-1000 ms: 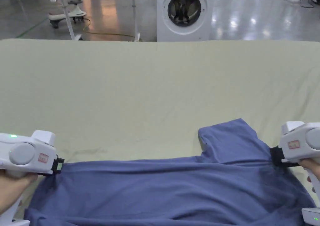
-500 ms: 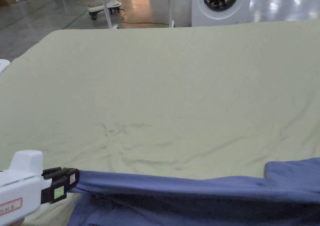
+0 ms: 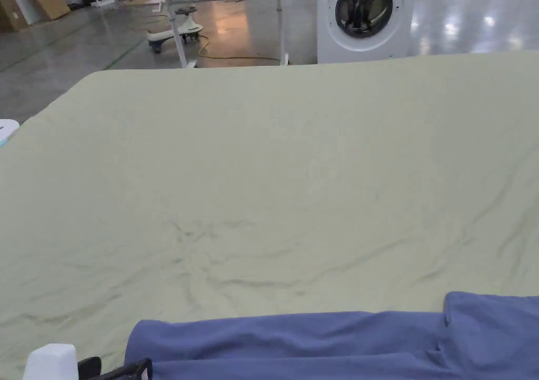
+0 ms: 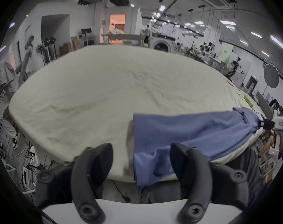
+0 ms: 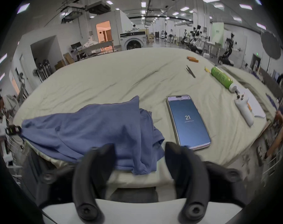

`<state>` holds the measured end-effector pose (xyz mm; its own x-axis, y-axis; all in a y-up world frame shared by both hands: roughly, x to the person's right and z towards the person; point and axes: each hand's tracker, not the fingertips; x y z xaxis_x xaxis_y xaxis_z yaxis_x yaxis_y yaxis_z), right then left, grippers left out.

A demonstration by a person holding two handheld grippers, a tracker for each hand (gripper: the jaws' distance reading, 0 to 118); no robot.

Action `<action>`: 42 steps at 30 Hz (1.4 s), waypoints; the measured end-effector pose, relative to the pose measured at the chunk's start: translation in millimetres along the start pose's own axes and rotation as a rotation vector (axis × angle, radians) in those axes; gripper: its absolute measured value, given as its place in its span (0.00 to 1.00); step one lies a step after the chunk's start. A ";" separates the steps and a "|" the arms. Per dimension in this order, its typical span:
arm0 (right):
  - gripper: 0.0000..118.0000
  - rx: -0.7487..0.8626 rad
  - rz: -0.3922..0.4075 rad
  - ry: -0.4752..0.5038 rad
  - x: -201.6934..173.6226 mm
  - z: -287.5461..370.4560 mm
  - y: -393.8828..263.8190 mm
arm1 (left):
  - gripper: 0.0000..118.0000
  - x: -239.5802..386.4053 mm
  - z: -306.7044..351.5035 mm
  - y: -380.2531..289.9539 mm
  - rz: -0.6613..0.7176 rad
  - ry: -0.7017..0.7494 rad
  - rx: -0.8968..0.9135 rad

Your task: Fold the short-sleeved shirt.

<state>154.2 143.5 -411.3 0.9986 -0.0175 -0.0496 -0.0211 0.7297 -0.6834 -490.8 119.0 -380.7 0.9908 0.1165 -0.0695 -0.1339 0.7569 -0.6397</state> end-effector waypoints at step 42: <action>0.00 0.392 -0.039 0.238 -83.7 70.1 9.0 | 0.73 69.7 100.5 36.2 0.047 -0.090 0.386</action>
<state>73.8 199.5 -362.3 0.9586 -0.1728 -0.2264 0.0816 0.9282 -0.3630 -428.8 219.1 -331.8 0.9797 0.1999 -0.0134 -0.1946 0.9333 -0.3017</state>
